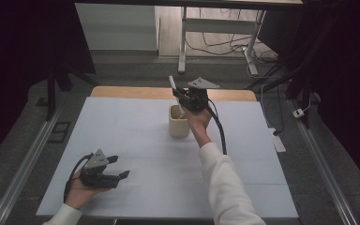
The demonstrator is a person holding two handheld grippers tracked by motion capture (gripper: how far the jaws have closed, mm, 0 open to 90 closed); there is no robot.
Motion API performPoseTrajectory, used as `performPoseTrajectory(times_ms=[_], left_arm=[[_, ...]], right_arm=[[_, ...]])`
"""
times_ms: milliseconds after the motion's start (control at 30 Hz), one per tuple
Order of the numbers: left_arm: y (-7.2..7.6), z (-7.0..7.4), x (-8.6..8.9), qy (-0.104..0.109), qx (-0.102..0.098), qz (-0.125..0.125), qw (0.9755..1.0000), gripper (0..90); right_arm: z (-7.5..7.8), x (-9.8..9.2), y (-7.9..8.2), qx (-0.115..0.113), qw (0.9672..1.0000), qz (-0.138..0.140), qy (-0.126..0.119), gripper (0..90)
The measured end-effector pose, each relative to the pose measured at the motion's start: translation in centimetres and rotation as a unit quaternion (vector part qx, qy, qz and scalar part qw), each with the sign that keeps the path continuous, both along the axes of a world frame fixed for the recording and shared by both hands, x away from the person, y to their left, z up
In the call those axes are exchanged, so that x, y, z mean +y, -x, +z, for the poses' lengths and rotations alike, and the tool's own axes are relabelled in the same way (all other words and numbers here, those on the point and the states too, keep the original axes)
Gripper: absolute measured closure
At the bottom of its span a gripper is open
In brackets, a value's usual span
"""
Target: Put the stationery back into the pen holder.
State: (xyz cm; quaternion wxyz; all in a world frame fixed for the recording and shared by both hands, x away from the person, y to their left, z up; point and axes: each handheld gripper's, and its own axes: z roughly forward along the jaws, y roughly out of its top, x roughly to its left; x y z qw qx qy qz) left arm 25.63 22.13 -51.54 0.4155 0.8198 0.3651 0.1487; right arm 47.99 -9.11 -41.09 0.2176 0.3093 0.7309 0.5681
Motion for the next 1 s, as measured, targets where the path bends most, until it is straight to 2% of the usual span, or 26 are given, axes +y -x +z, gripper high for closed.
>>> performPoseTrajectory(times_ms=[133, 233, 400, 500, 600, 767, 867, 1000], left_arm=[[0.0, -0.1, 0.0, -0.001, 0.001, -0.001, 1.0000, 25.4], [-0.1, -0.1, 0.0, -0.002, 0.002, -0.001, 1.0000, 25.4], [-0.1, -0.2, -0.1, -0.006, 0.002, -0.003, 1.0000, 25.4], [-0.2, -0.2, -0.1, -0.005, 0.002, -0.003, 1.0000, 25.4], [-0.2, -0.2, -0.1, -0.006, 0.002, -0.004, 1.0000, 25.4], [-0.2, -0.2, -0.2, -0.008, 0.002, -0.007, 0.9999, 25.4], [-0.2, -0.2, -0.2, -0.006, 0.002, -0.006, 1.0000, 25.4], [-0.2, -0.2, -0.2, -0.008, 0.002, -0.006, 1.0000, 25.4]], right_arm=[[-0.2, 0.1, -0.1, -0.001, 1.0000, -0.001, -0.003, 77.5], [-0.3, 0.0, -0.1, -0.004, 1.0000, -0.007, 0.006, 77.5], [-0.8, -0.3, -0.2, 0.002, 1.0000, -0.004, 0.005, 76.2], [-1.0, -0.5, -0.3, 0.013, 0.9998, -0.012, 0.008, 63.5], [-1.1, -0.7, -0.2, 0.013, 0.9997, -0.016, 0.013, 57.5], [-1.1, -1.0, 0.1, 0.022, 0.9993, -0.006, 0.029, 53.4], [-0.9, -1.2, 0.5, 0.014, 0.9993, 0.000, 0.036, 53.6], [-0.8, -1.6, 1.0, 0.015, 0.9986, 0.008, 0.050, 54.1]])
